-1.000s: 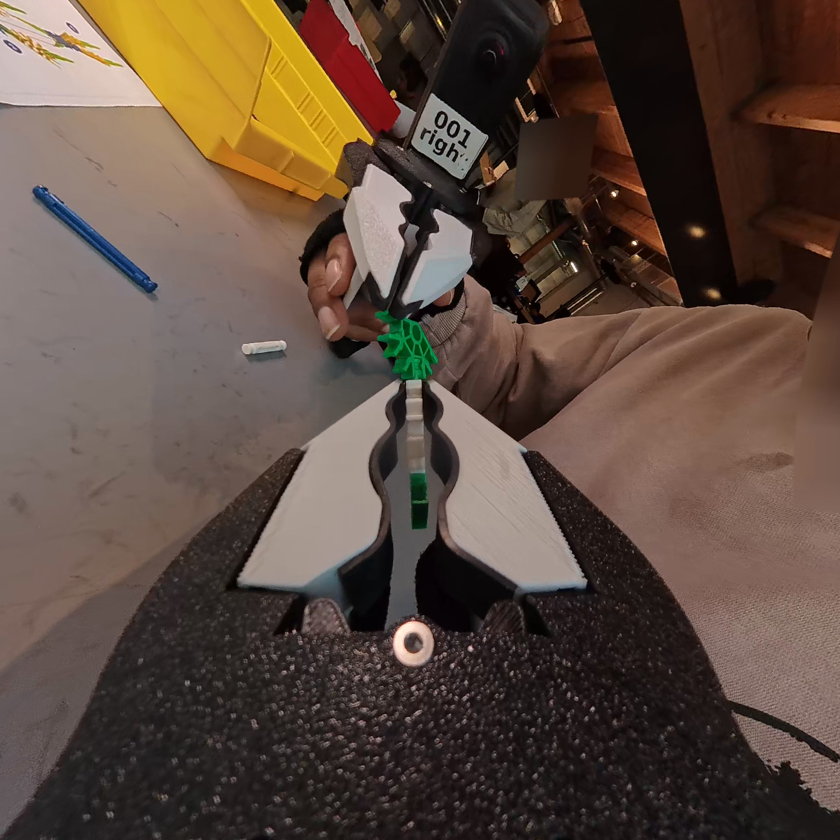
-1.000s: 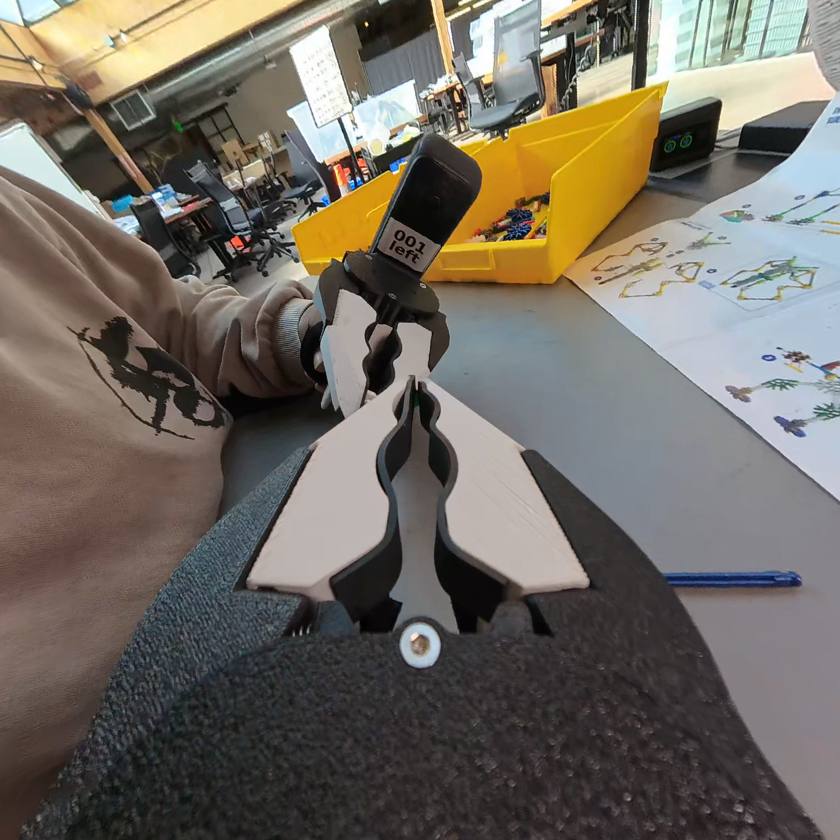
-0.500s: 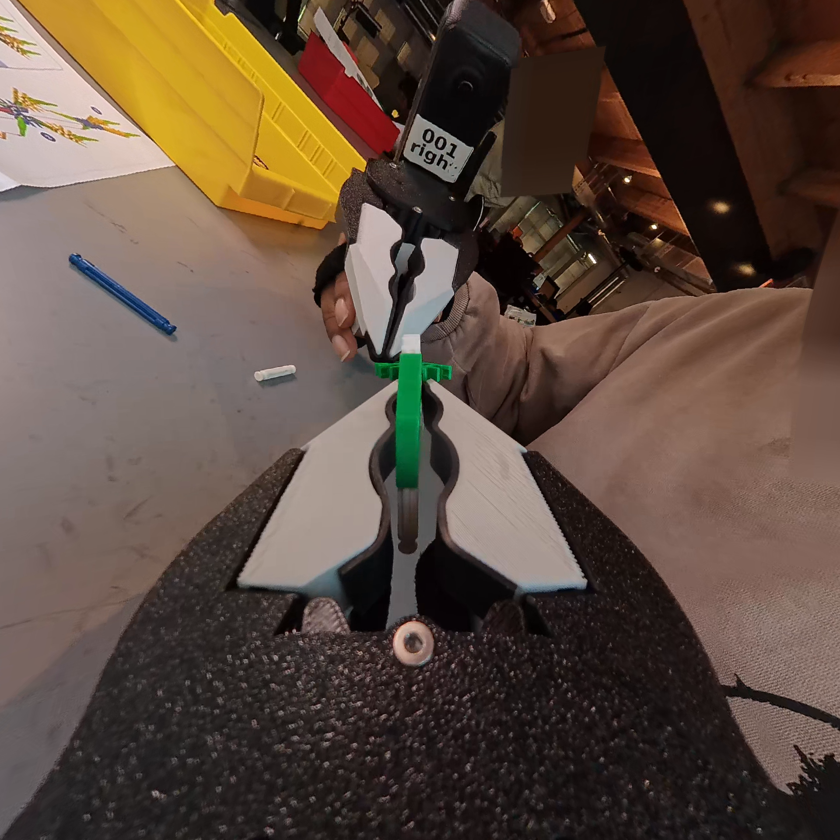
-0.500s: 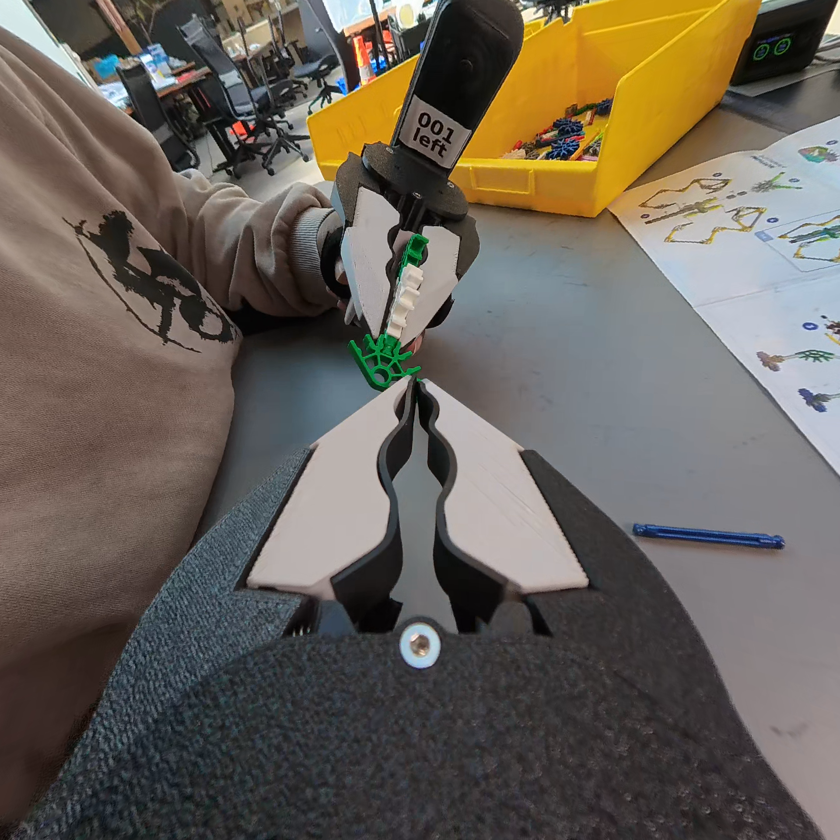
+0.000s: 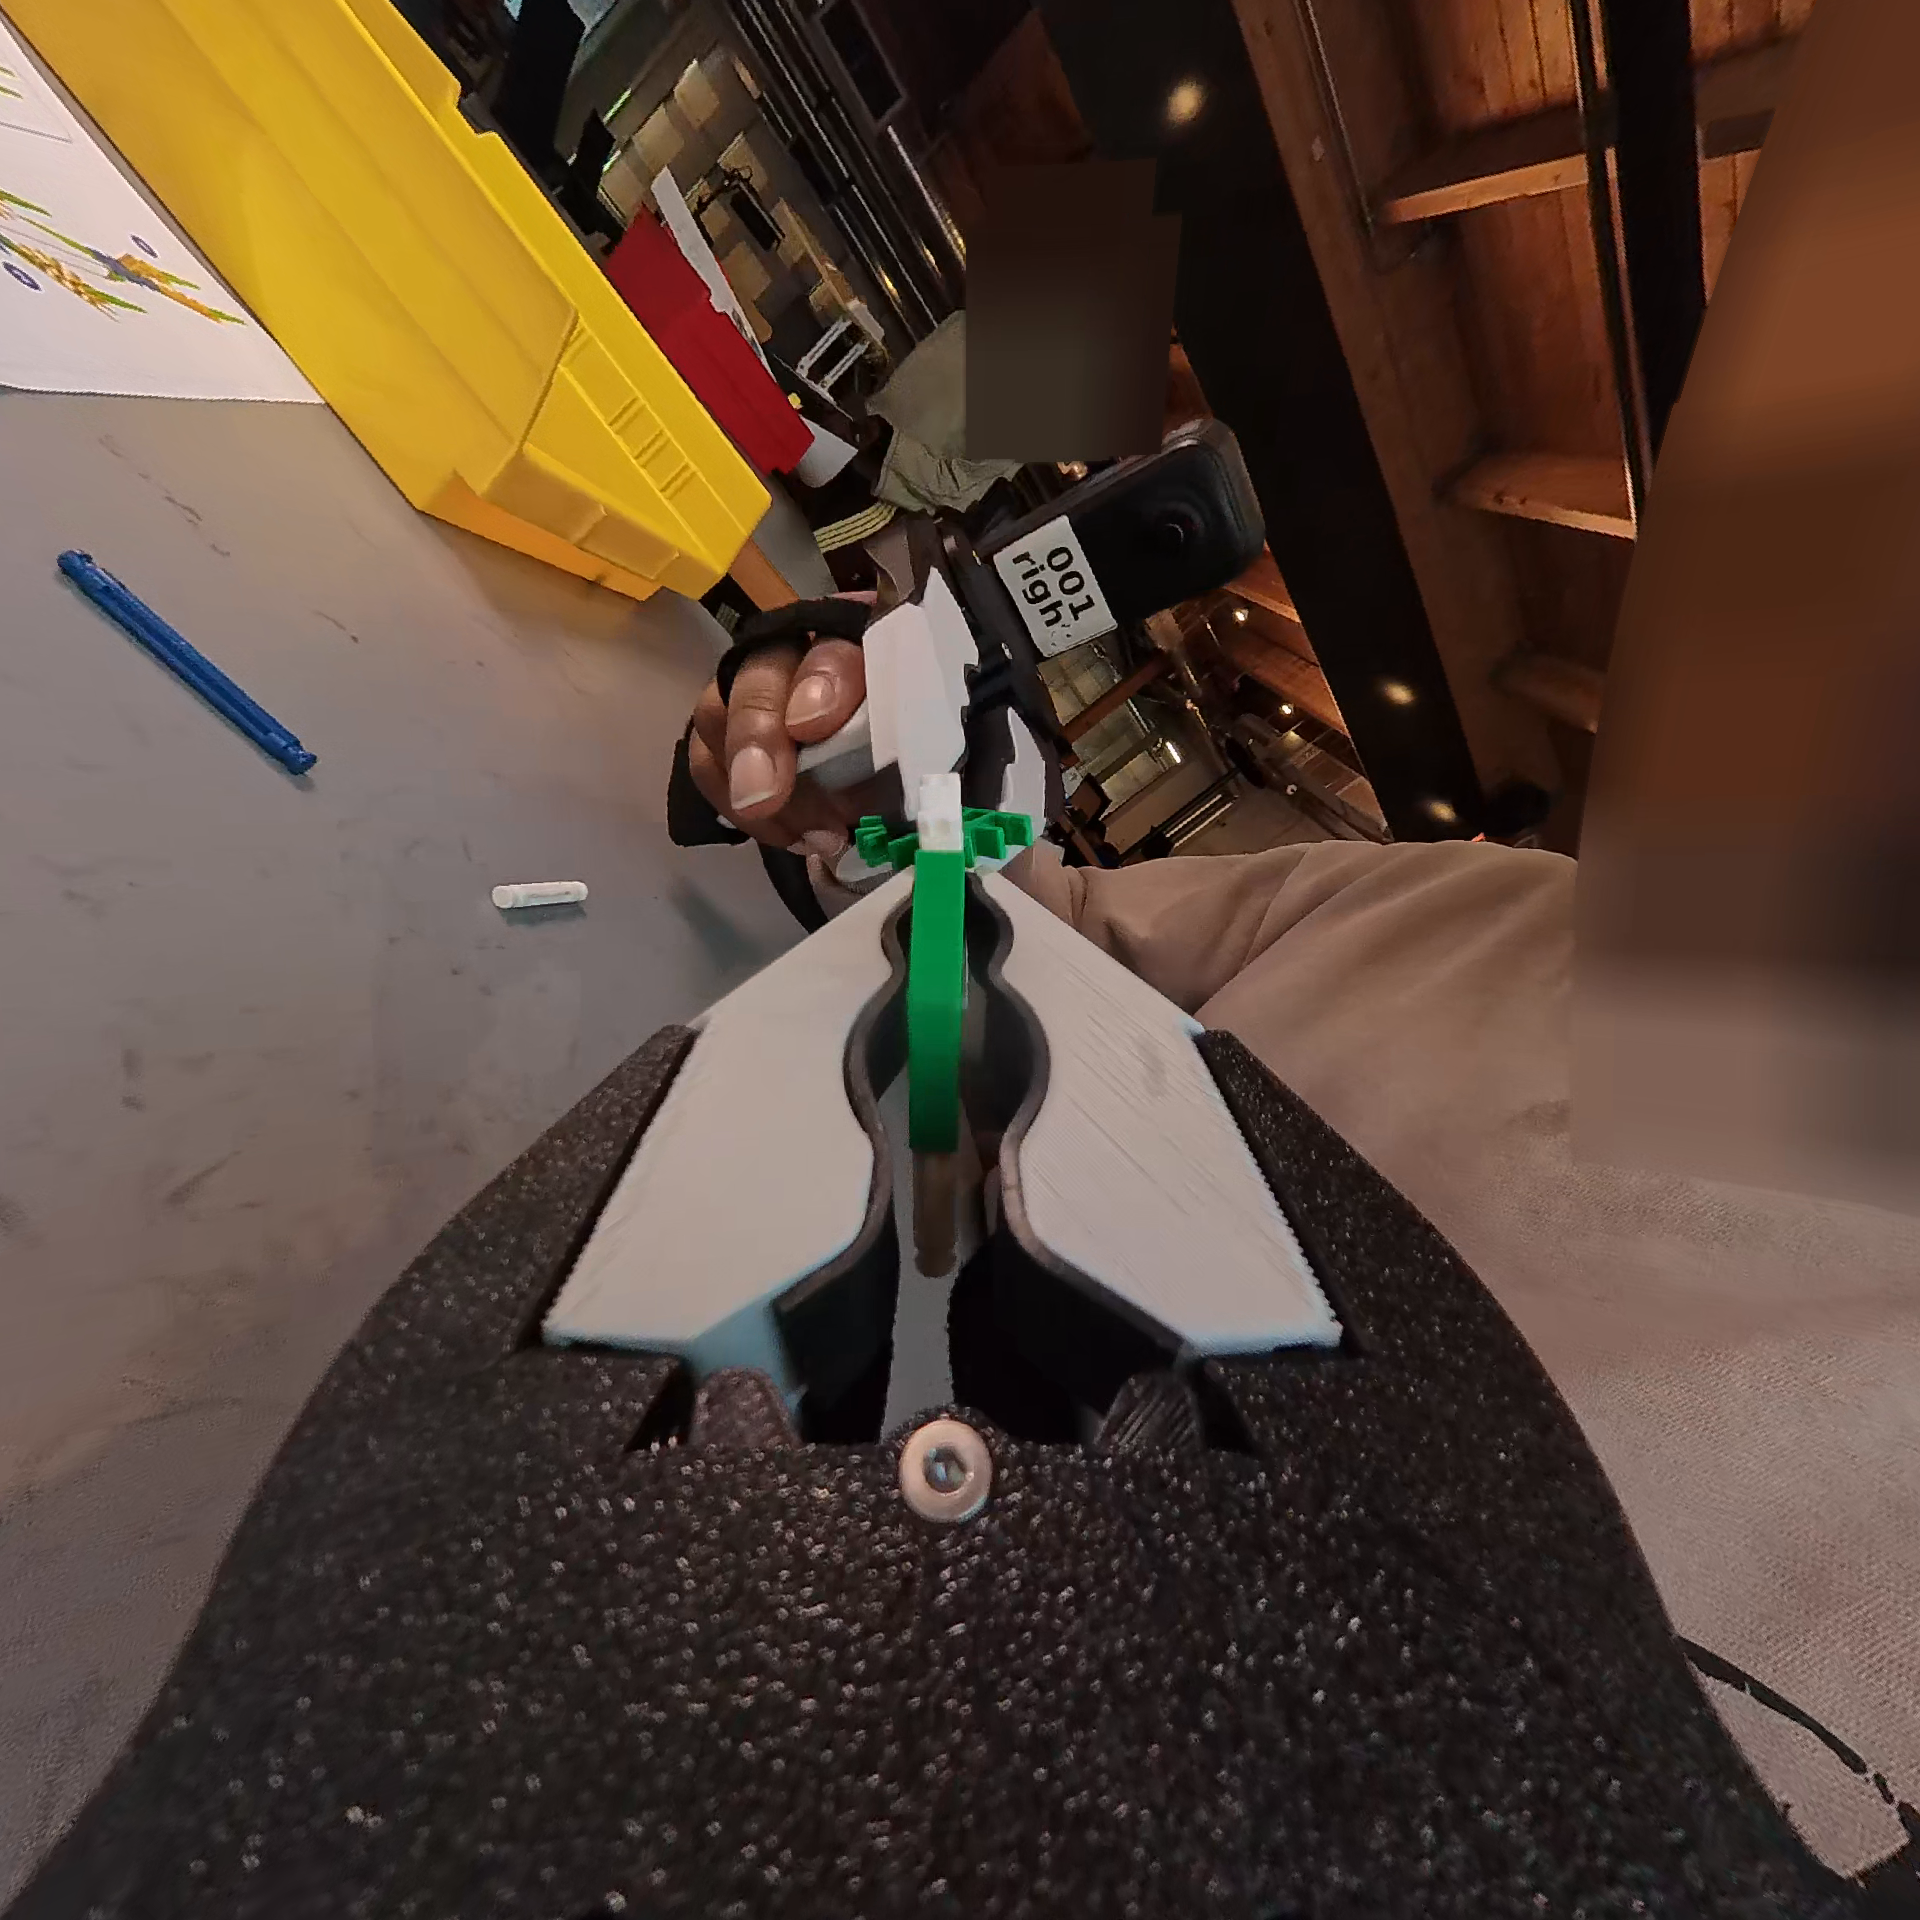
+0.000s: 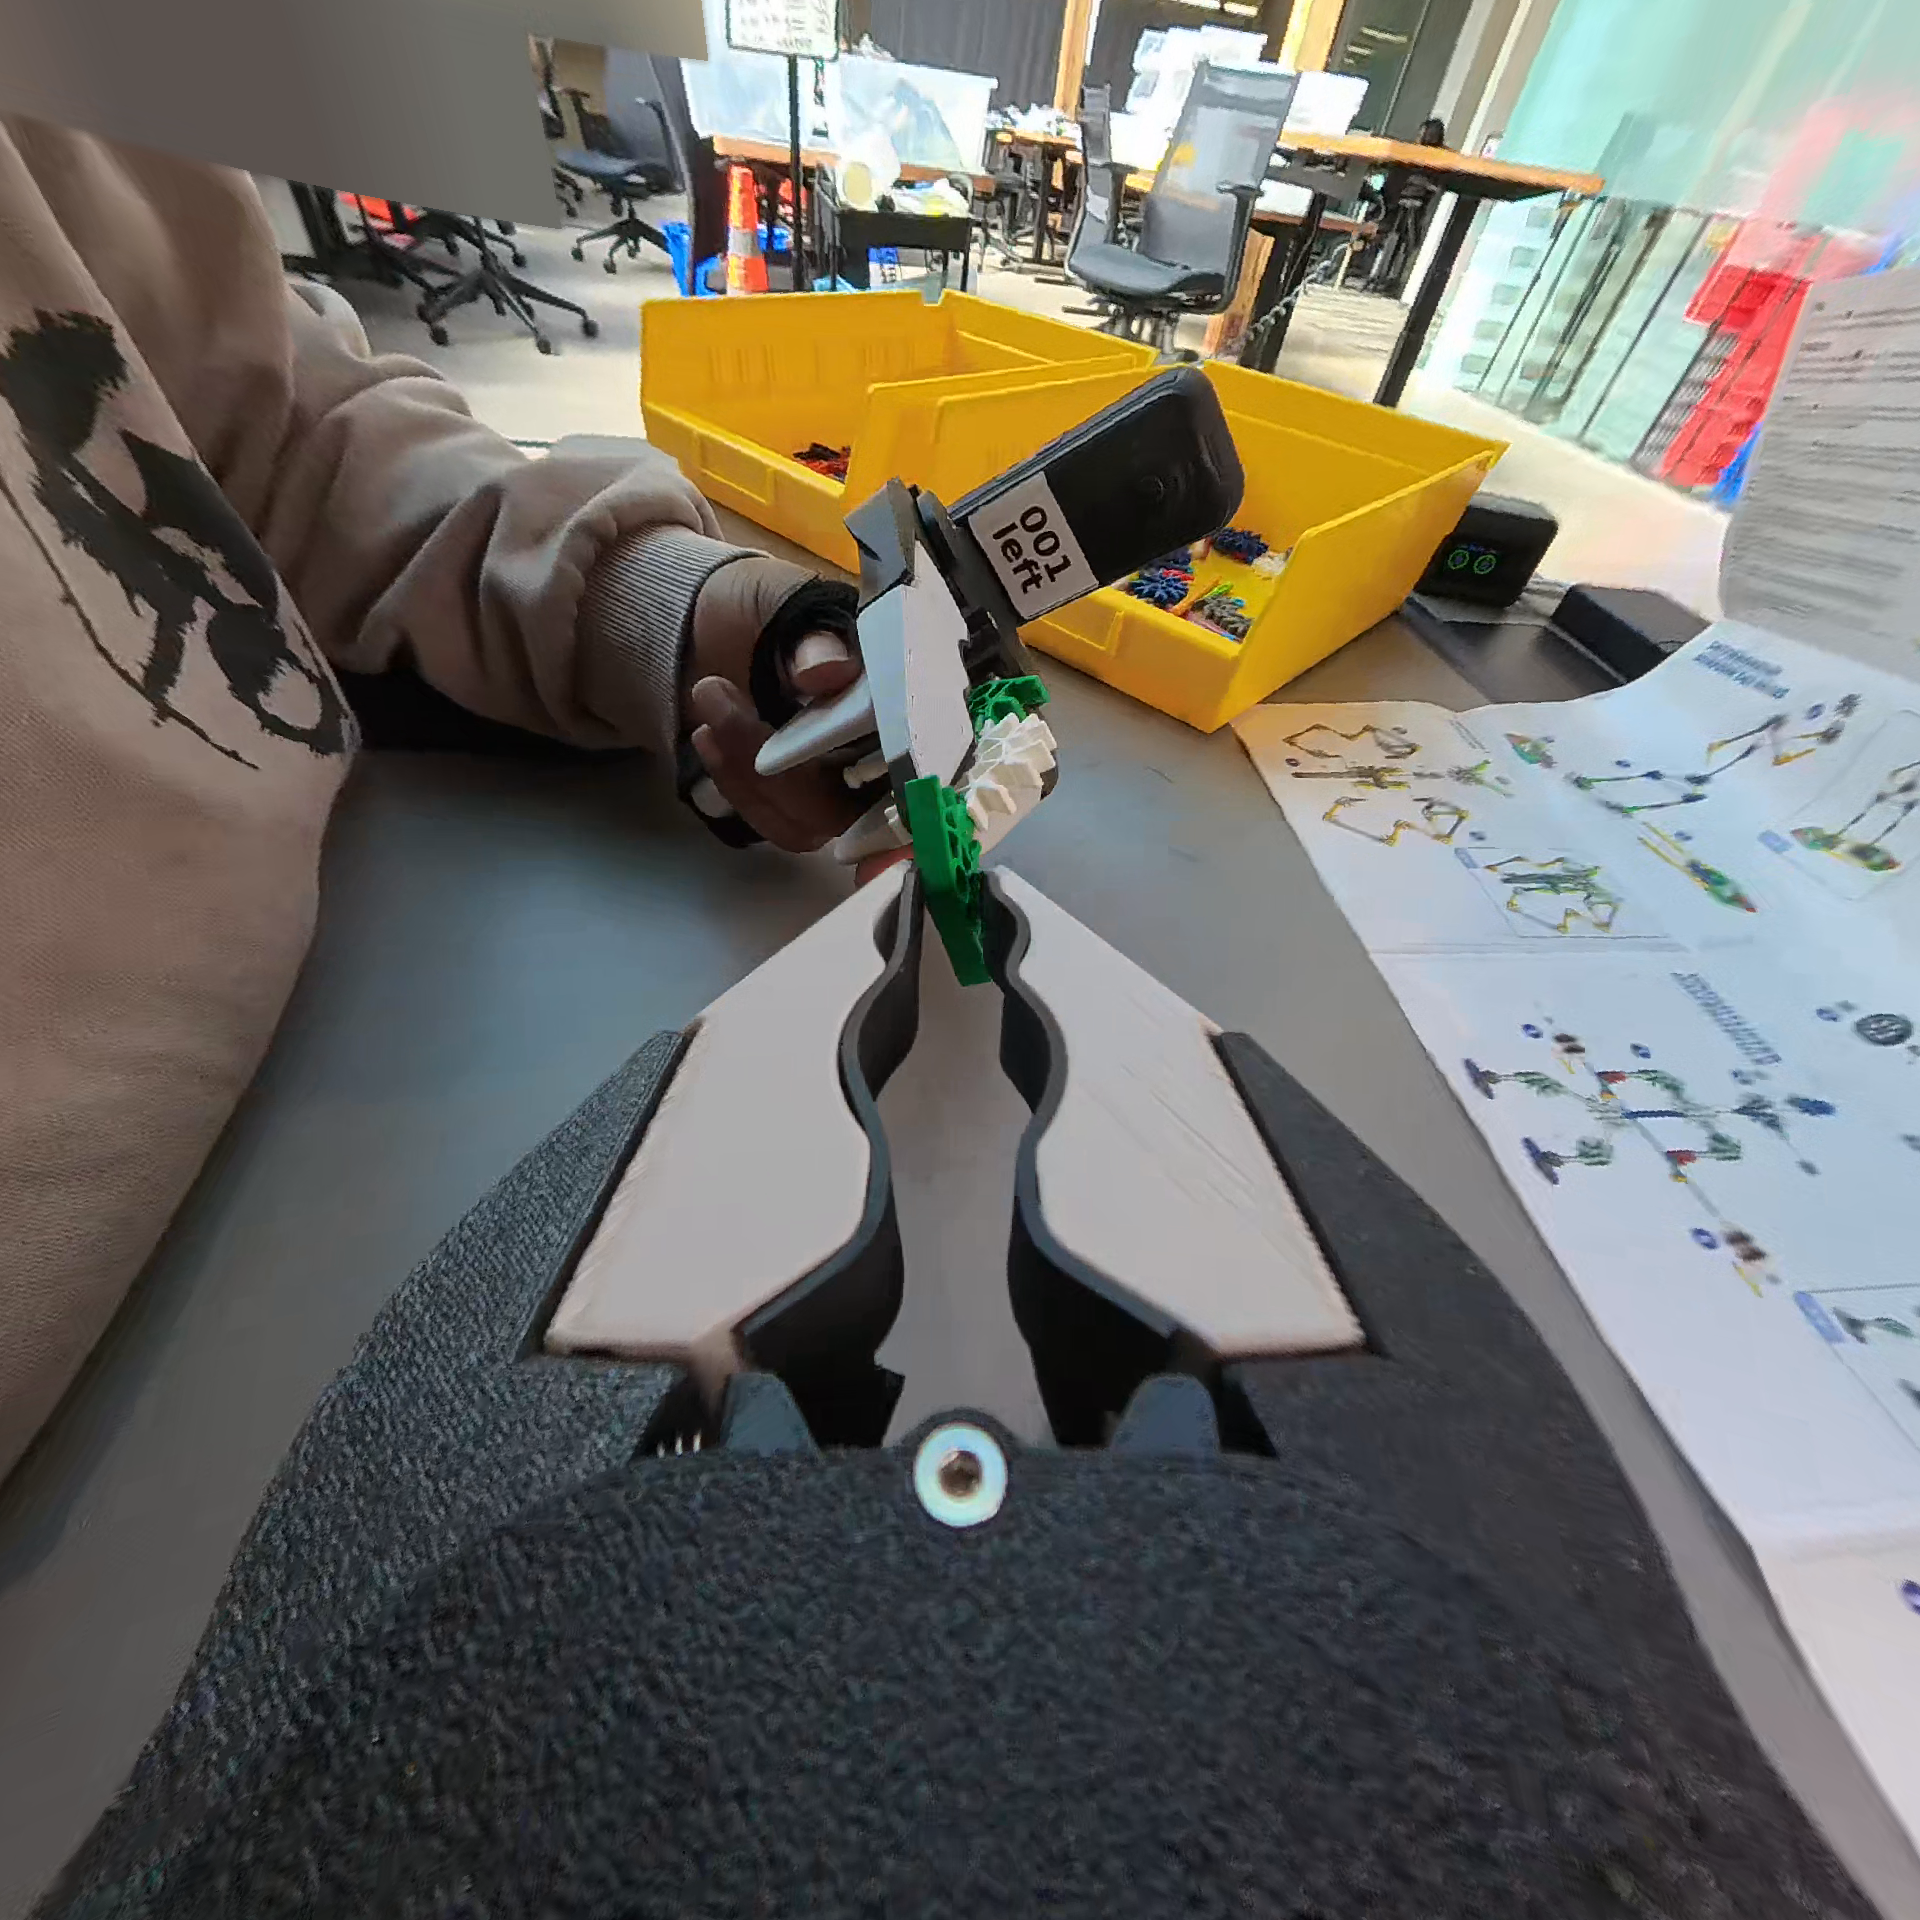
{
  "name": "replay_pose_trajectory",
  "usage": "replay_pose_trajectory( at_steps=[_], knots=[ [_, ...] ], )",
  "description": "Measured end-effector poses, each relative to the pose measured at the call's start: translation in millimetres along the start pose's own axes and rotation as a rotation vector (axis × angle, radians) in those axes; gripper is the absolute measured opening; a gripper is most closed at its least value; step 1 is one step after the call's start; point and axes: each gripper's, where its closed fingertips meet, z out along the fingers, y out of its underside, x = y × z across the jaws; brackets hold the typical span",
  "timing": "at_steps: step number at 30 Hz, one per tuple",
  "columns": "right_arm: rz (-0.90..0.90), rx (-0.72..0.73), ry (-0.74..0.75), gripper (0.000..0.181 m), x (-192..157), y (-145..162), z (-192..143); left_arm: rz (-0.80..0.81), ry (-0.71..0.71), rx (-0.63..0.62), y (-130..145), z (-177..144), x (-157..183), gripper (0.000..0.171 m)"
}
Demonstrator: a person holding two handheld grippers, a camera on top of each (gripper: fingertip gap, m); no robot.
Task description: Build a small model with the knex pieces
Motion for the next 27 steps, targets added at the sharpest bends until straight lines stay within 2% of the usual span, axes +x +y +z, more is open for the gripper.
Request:
replay_pose_trajectory(
  at_steps=[5,8,18,27],
  knots=[
    [0.445,0.019,-0.167,0.004,-1.2,3.9,0.2,0.149,-0.090,-0.033,2.5,1.0,-4.5,0.005],
    [0.623,0.084,-0.236,0.004,-0.2,-0.2,0.6,0.203,-0.101,-0.025,-0.8,-0.5,-2.0,0.007],
    [0.652,0.057,-0.272,0.004,-7.2,2.5,1.4,0.201,-0.097,0.005,-5.5,-2.0,0.4,0.012],
    [0.663,0.055,-0.231,0.004,-1.4,5.1,3.4,0.292,-0.202,-0.055,-0.7,-2.3,-8.2,0.004]
  ],
)
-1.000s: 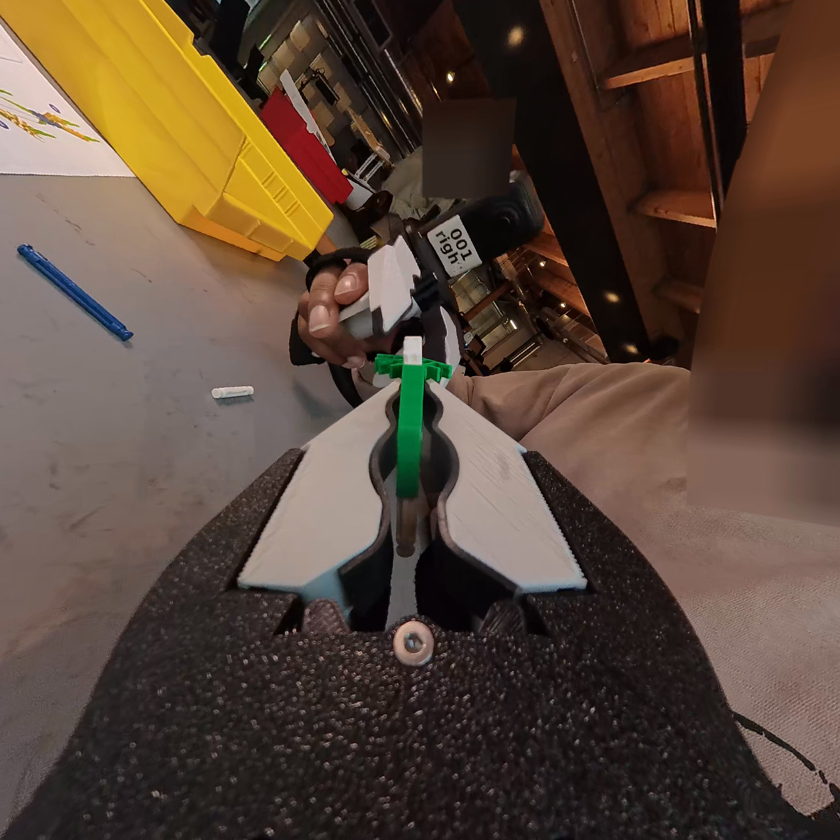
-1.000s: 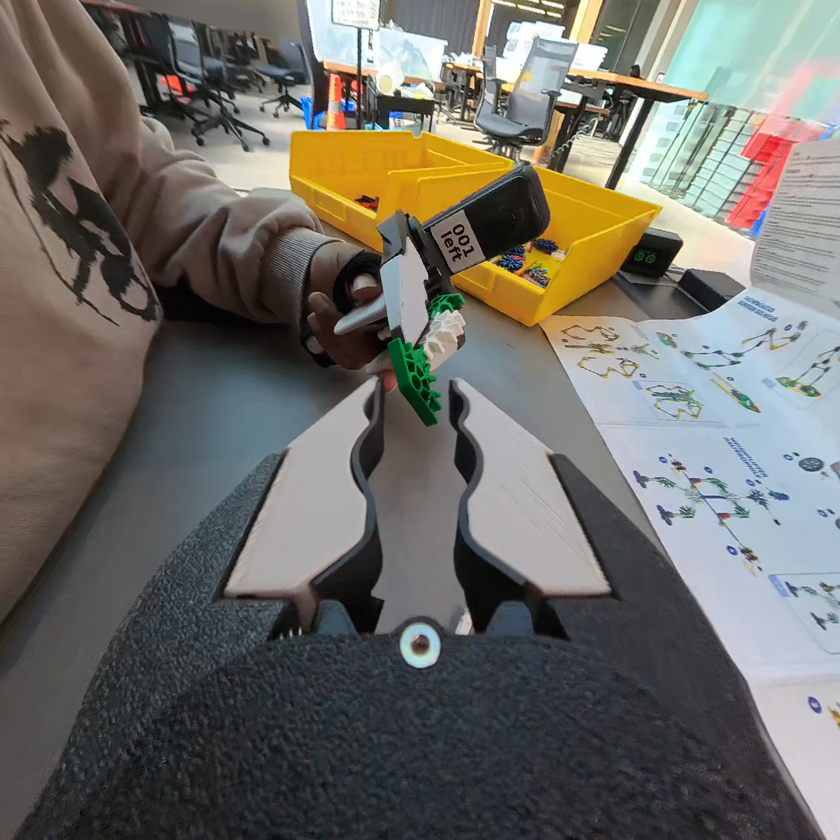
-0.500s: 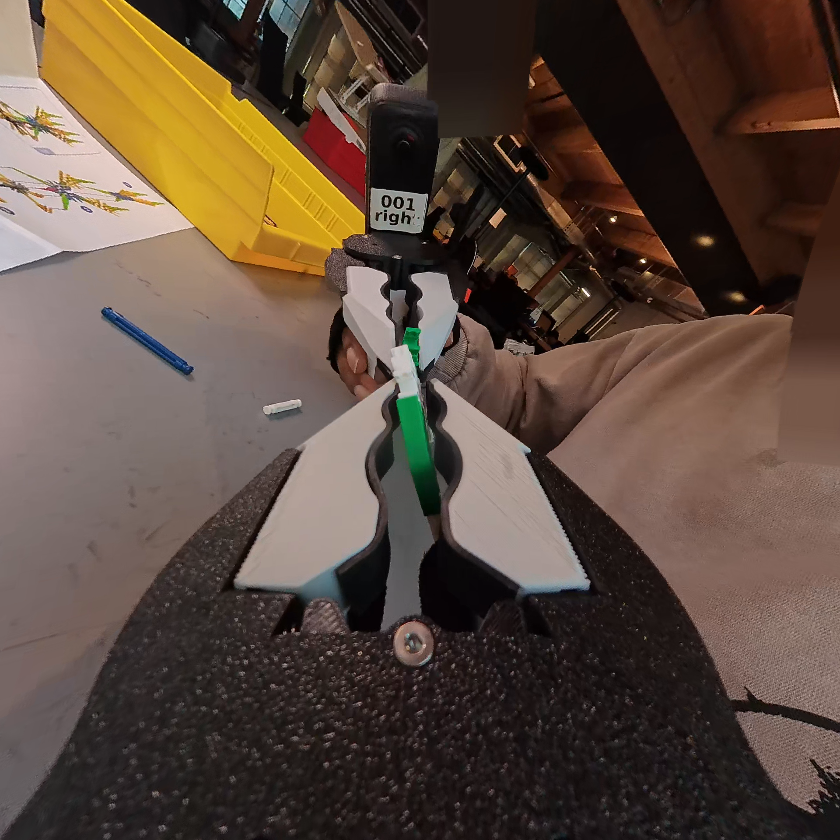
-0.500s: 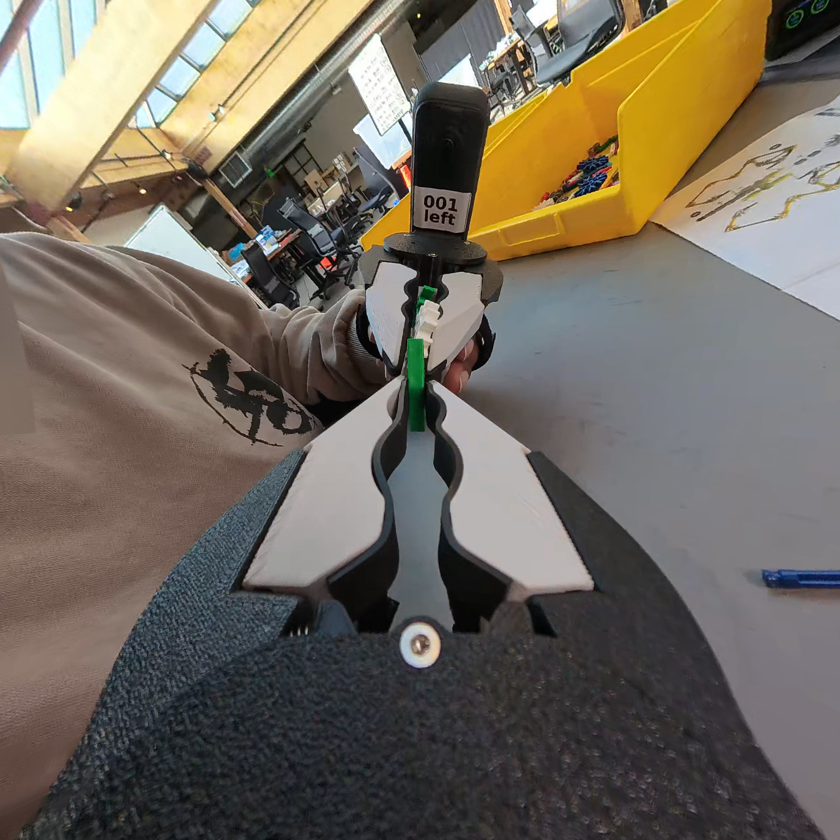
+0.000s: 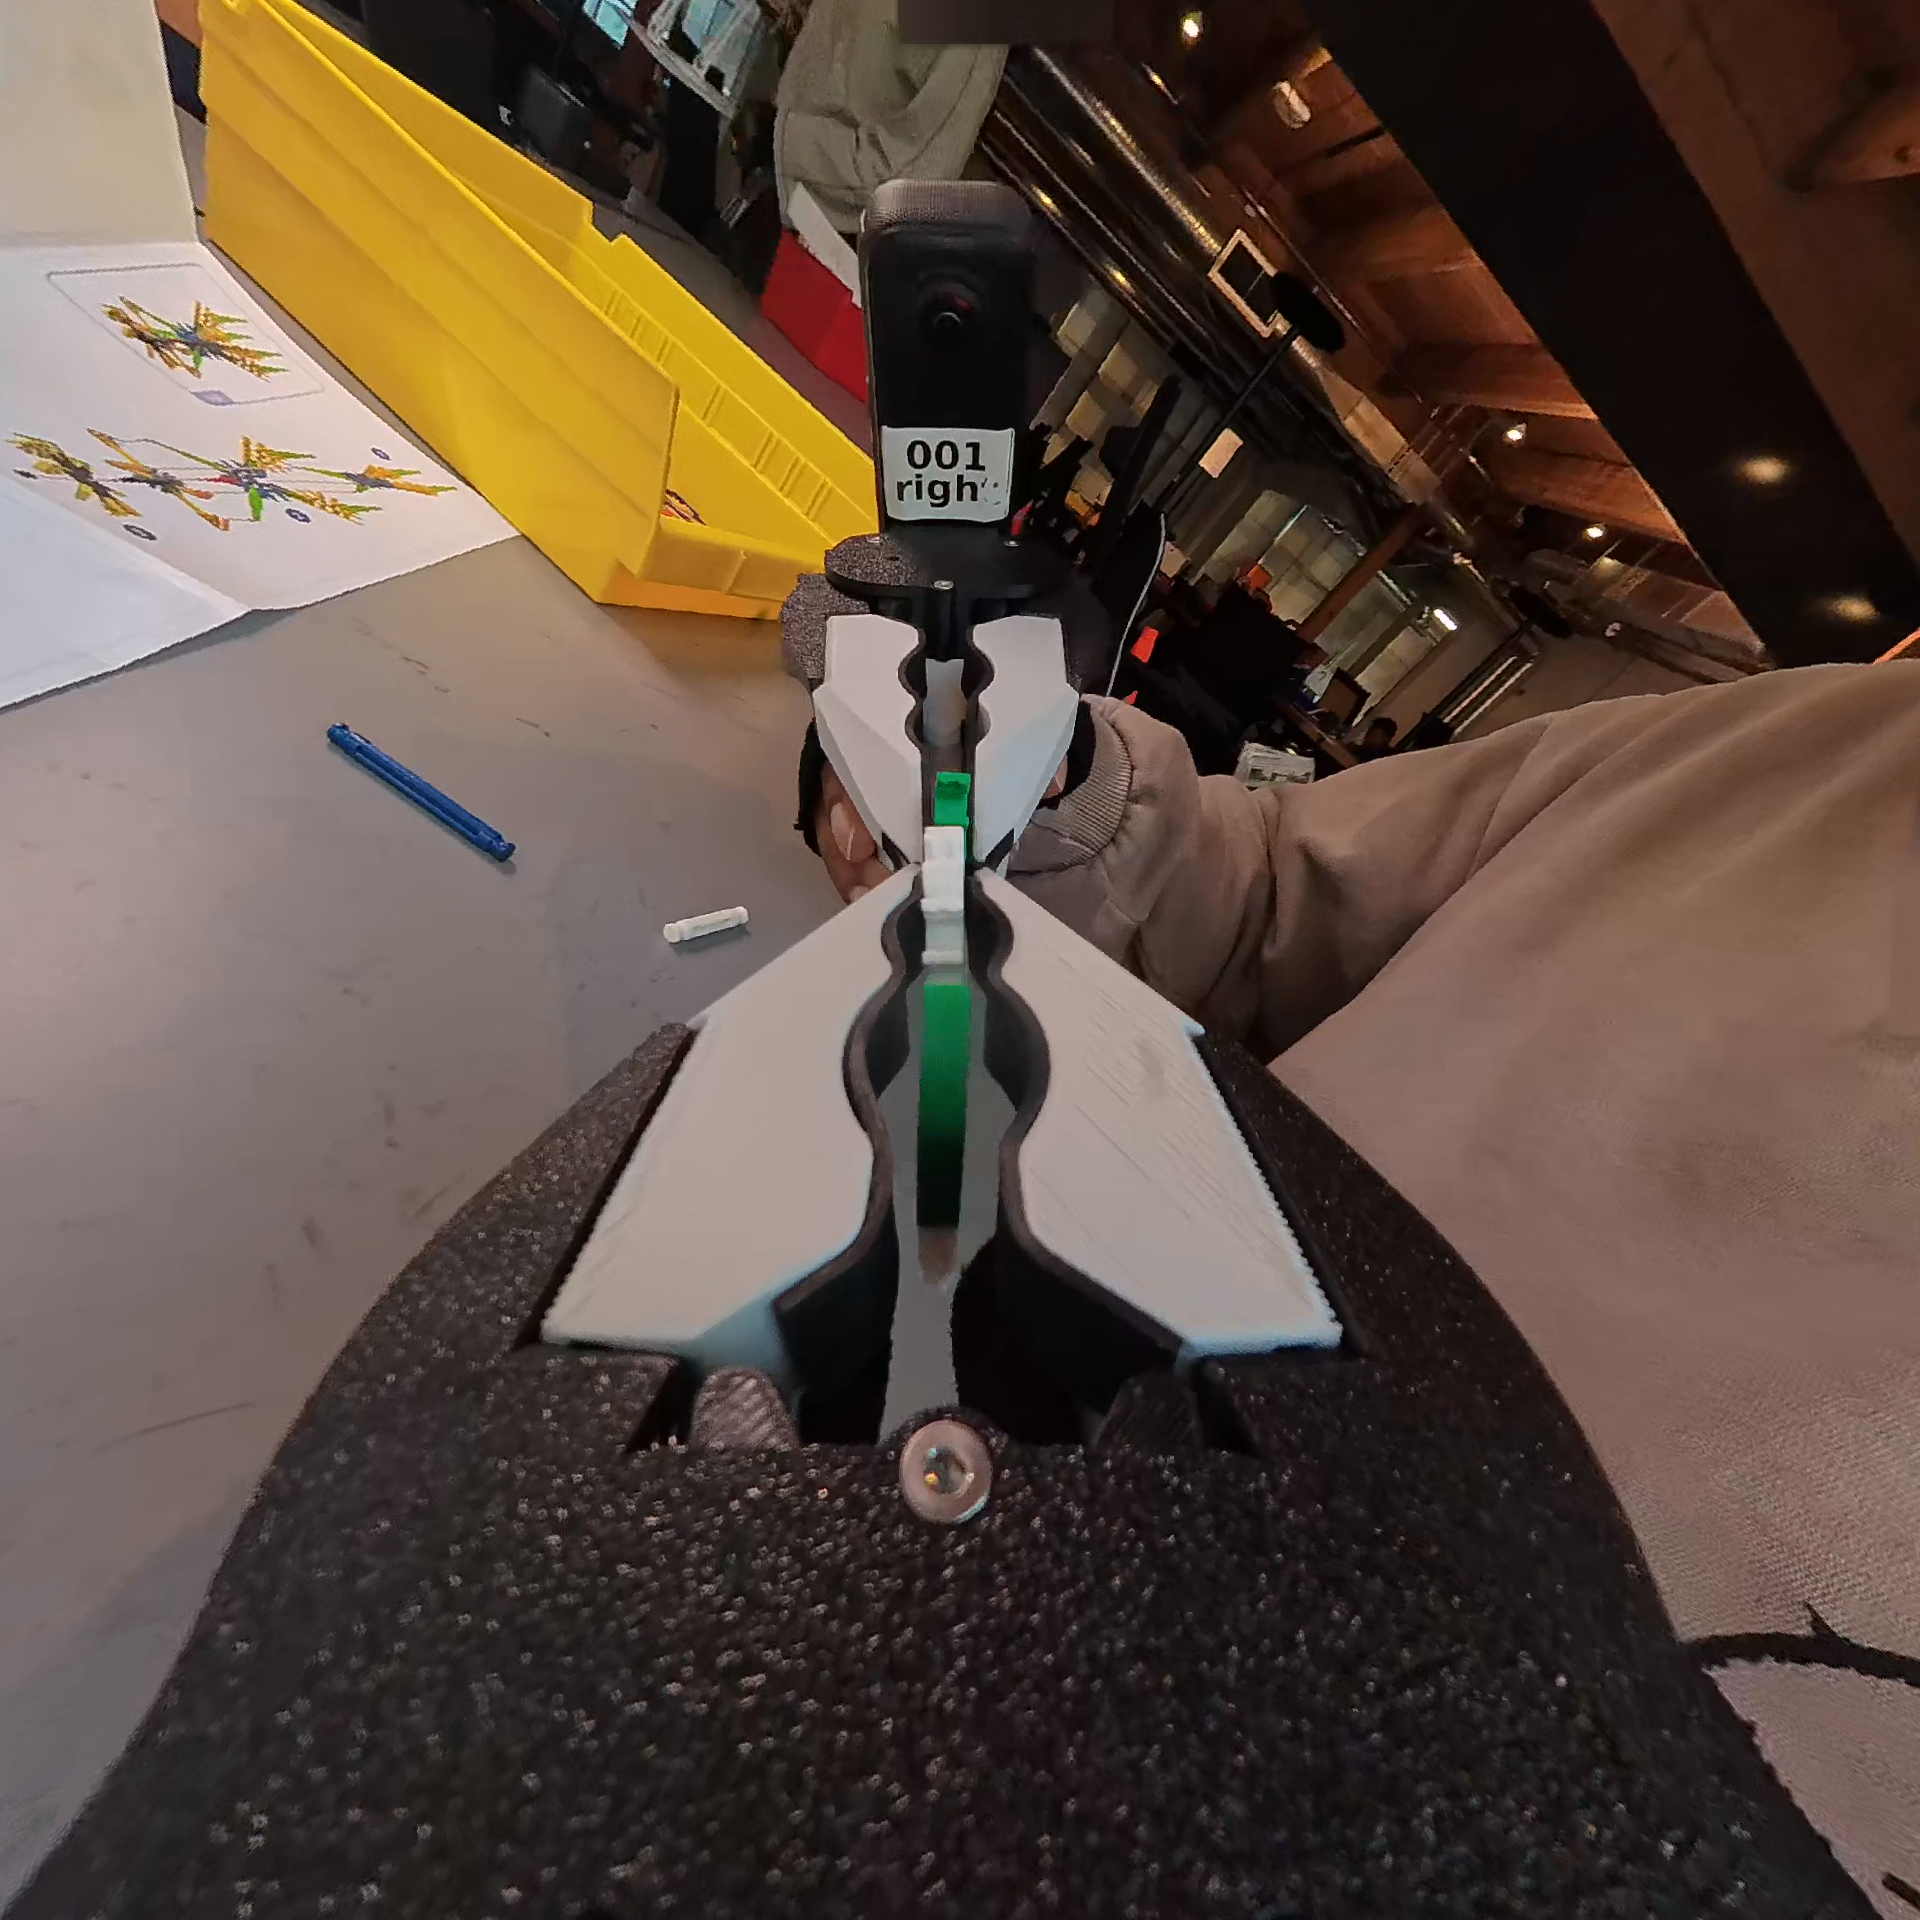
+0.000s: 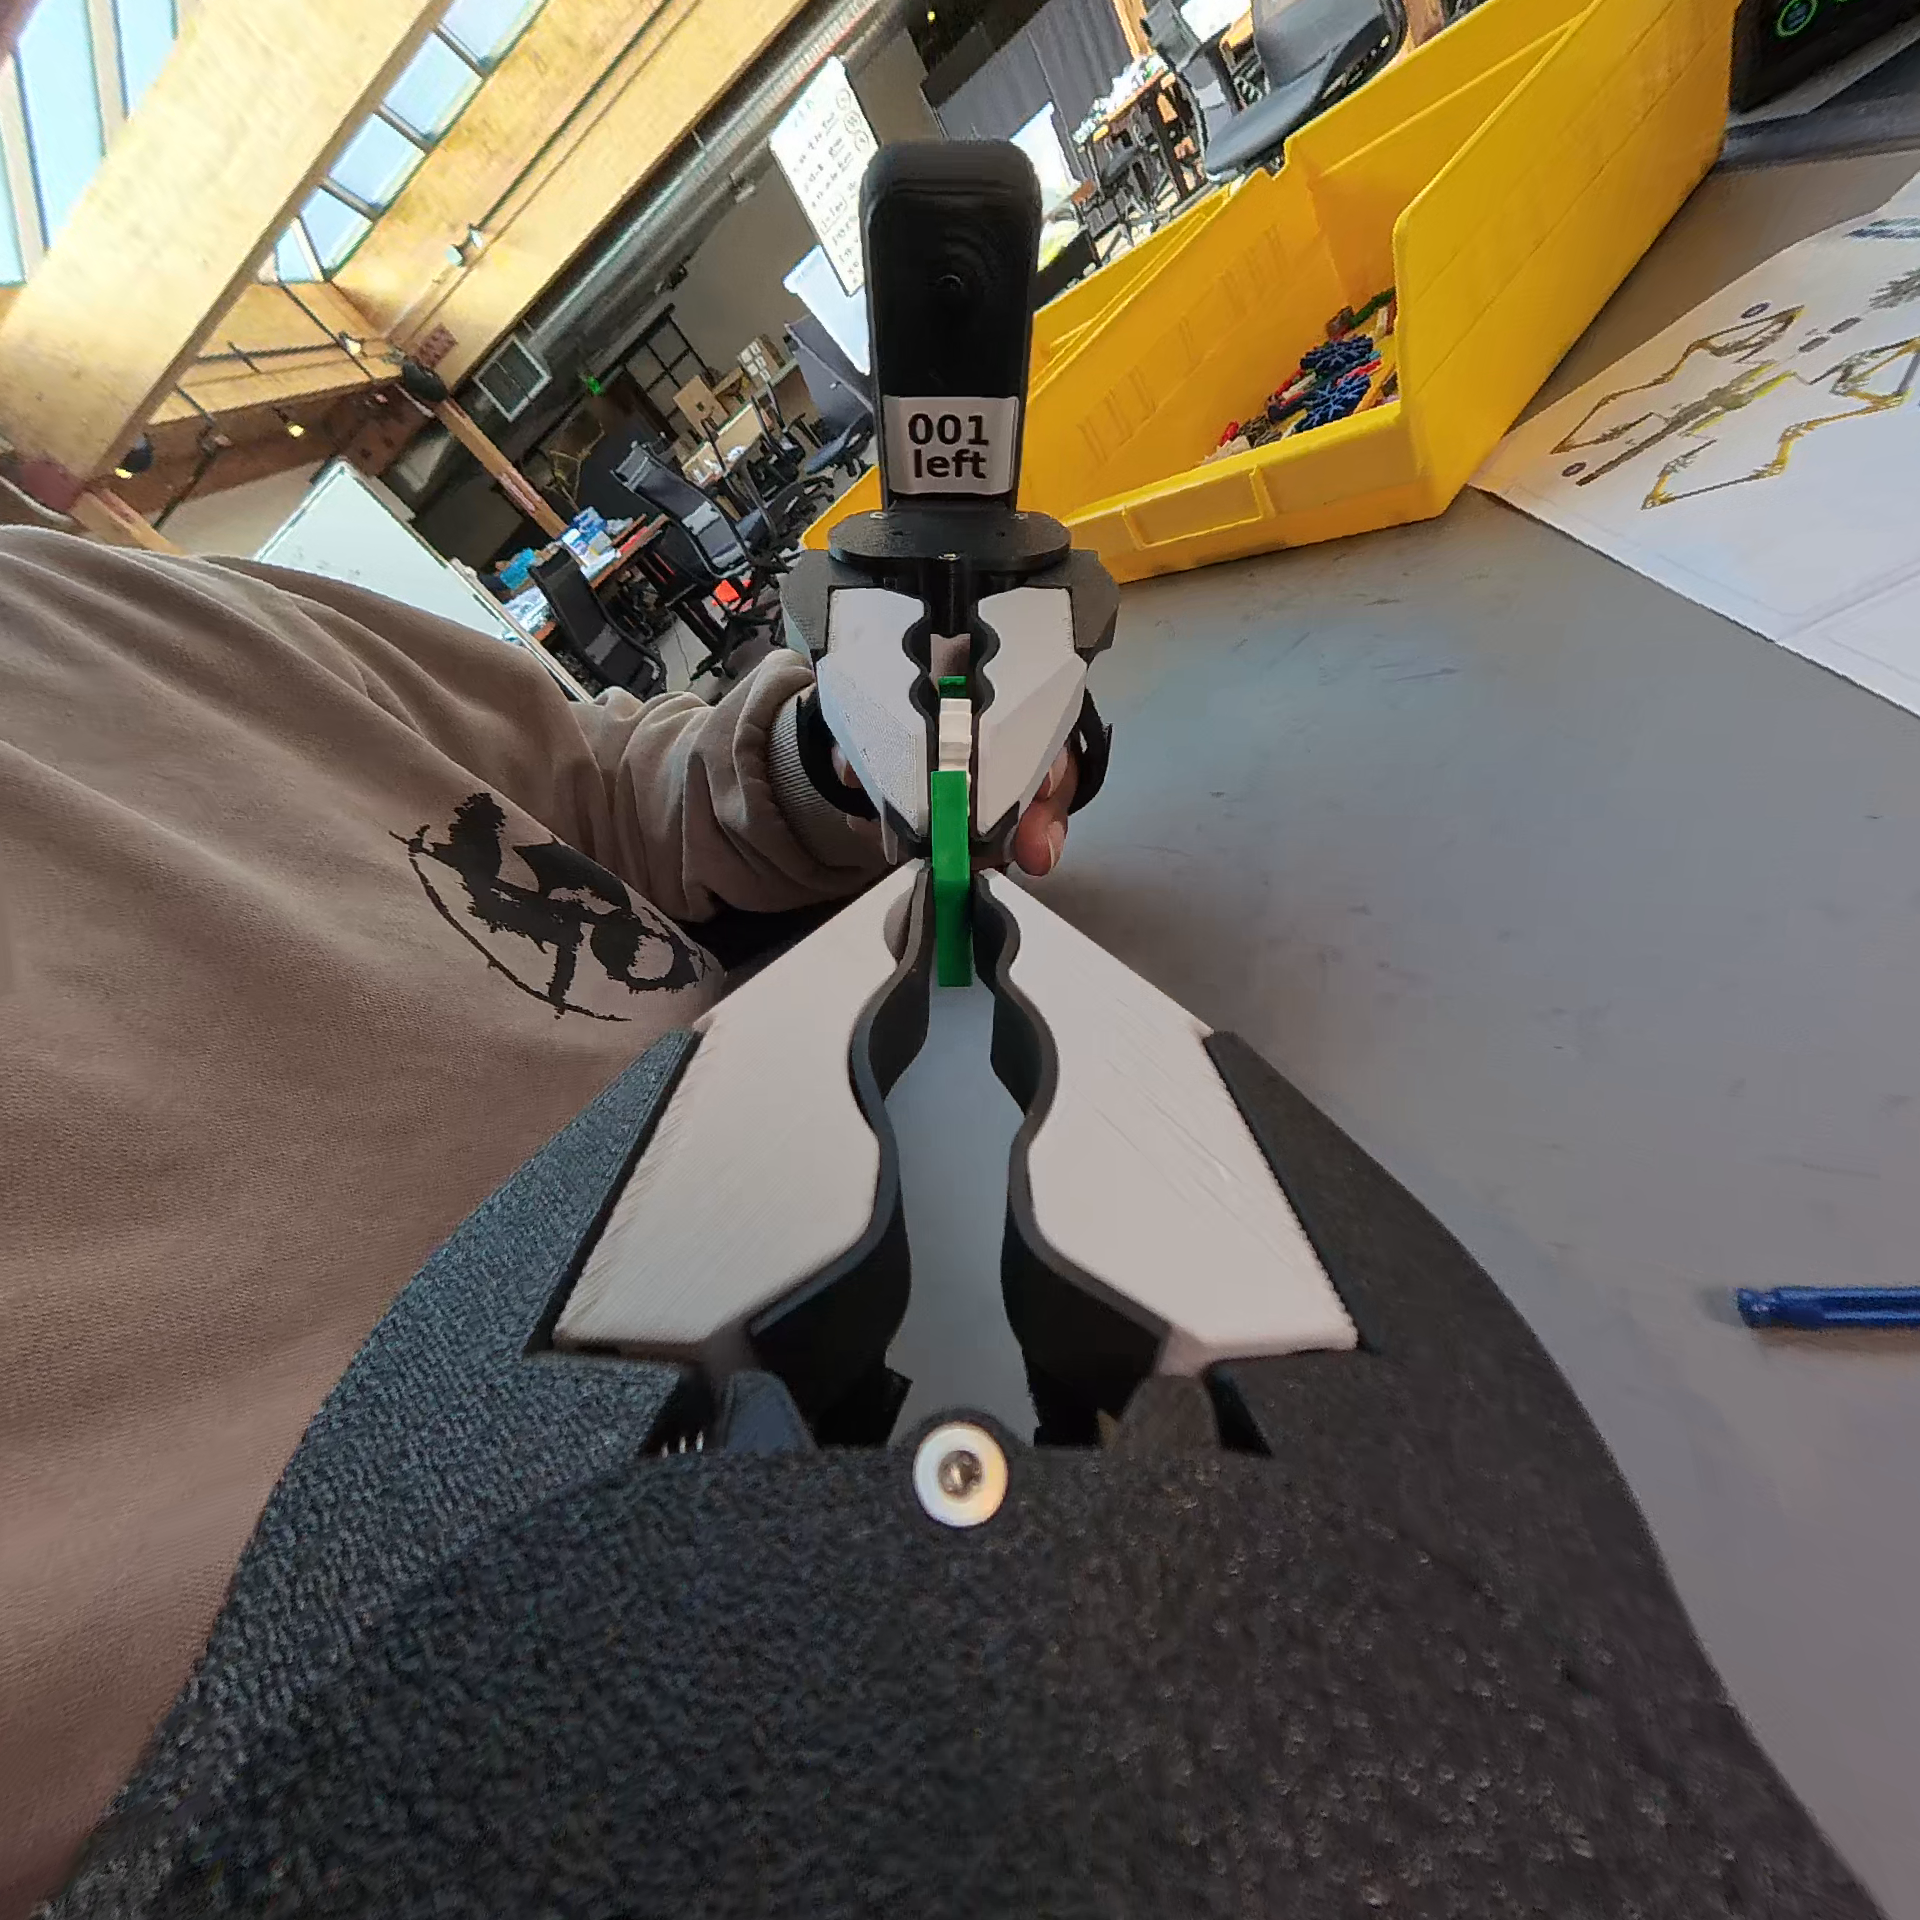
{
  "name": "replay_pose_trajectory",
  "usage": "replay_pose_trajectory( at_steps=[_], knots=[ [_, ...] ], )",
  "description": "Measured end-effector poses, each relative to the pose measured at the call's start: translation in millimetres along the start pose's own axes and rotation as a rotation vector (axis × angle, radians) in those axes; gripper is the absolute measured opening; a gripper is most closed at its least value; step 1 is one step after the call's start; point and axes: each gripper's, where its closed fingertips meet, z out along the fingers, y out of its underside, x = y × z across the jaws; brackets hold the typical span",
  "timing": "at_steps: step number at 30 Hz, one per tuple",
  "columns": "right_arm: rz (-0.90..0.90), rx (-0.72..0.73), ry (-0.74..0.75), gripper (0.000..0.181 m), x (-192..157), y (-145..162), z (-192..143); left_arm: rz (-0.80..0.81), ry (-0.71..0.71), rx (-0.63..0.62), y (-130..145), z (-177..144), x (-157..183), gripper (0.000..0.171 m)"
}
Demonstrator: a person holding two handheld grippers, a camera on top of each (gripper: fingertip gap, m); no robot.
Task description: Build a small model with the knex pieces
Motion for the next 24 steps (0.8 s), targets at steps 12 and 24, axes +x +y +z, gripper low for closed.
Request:
replay_pose_trajectory(
  at_steps=[12,24],
  knots=[
    [-0.206,-0.022,0.244,0.005,22.9,-3.7,1.9,0.048,-0.199,0.017,-4.4,-4.0,-22.0,0.004],
    [-0.437,-0.010,0.705,0.006,52.7,-18.6,3.2,0.196,-0.517,0.059,-17.0,-11.5,-50.0,0.005]
  ],
)
